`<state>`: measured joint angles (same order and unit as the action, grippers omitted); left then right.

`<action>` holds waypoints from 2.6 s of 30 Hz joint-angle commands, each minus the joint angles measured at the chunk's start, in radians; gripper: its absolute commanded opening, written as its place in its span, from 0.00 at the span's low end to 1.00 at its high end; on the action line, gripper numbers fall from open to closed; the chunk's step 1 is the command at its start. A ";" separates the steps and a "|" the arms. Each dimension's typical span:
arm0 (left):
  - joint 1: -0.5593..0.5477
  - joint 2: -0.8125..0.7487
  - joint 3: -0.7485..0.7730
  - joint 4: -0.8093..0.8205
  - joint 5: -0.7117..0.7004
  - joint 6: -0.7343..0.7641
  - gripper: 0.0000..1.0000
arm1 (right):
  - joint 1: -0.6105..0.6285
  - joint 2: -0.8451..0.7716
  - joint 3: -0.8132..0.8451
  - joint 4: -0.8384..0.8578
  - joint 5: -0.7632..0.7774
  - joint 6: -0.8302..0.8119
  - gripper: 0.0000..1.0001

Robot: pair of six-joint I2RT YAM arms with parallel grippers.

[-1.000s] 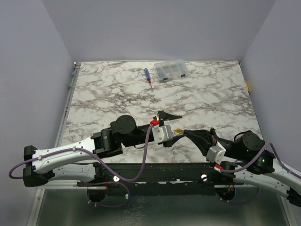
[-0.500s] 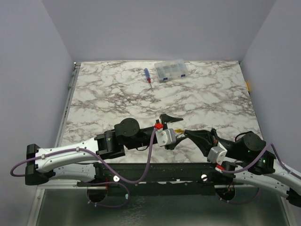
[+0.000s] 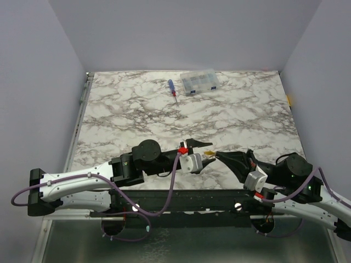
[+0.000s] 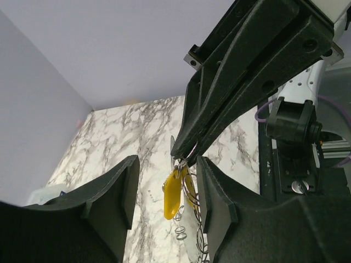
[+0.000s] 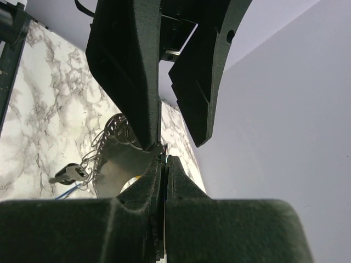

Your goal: Put the keys on the keyring

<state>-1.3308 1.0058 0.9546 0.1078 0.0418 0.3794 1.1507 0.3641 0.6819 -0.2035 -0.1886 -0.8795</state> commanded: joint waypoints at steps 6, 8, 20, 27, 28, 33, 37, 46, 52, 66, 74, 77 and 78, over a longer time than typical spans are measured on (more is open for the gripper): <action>-0.002 0.009 -0.024 0.035 0.054 -0.002 0.56 | 0.004 0.000 0.055 0.065 -0.024 0.008 0.00; -0.003 0.013 -0.029 0.043 0.061 -0.005 0.57 | 0.004 0.002 0.056 0.068 -0.025 0.008 0.00; -0.002 0.042 -0.087 0.154 0.044 0.074 0.40 | 0.005 -0.002 0.058 0.077 -0.056 0.017 0.00; -0.002 0.058 -0.101 0.199 0.042 0.126 0.15 | 0.005 -0.004 0.056 0.083 -0.074 0.029 0.00; -0.002 0.060 -0.103 0.208 0.044 0.135 0.10 | 0.004 -0.006 0.053 0.087 -0.077 0.034 0.00; -0.002 0.070 -0.108 0.229 0.040 0.174 0.00 | 0.004 -0.015 0.046 0.084 -0.087 0.060 0.00; -0.002 0.066 -0.107 0.208 0.008 0.205 0.00 | 0.004 -0.017 0.065 0.012 -0.085 0.080 0.07; -0.001 0.063 -0.091 0.118 -0.047 0.283 0.00 | 0.005 -0.024 0.108 -0.153 -0.060 0.125 0.54; -0.003 0.069 -0.097 0.100 -0.103 0.319 0.00 | 0.005 0.030 0.190 -0.258 -0.004 0.191 0.58; -0.002 0.126 -0.061 0.021 -0.230 0.411 0.00 | 0.004 0.340 0.475 -0.518 0.154 0.467 0.46; -0.001 0.128 -0.050 0.022 -0.235 0.396 0.00 | 0.004 0.358 0.450 -0.498 0.288 0.574 0.46; -0.002 0.120 -0.050 0.023 -0.218 0.381 0.00 | 0.005 0.352 0.429 -0.490 0.305 0.584 0.47; -0.002 0.118 -0.049 0.023 -0.212 0.378 0.00 | 0.004 0.350 0.419 -0.485 0.307 0.583 0.47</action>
<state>-1.3327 1.1408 0.8604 0.1158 -0.1680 0.7673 1.1511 0.7288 1.1278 -0.6842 0.0429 -0.3408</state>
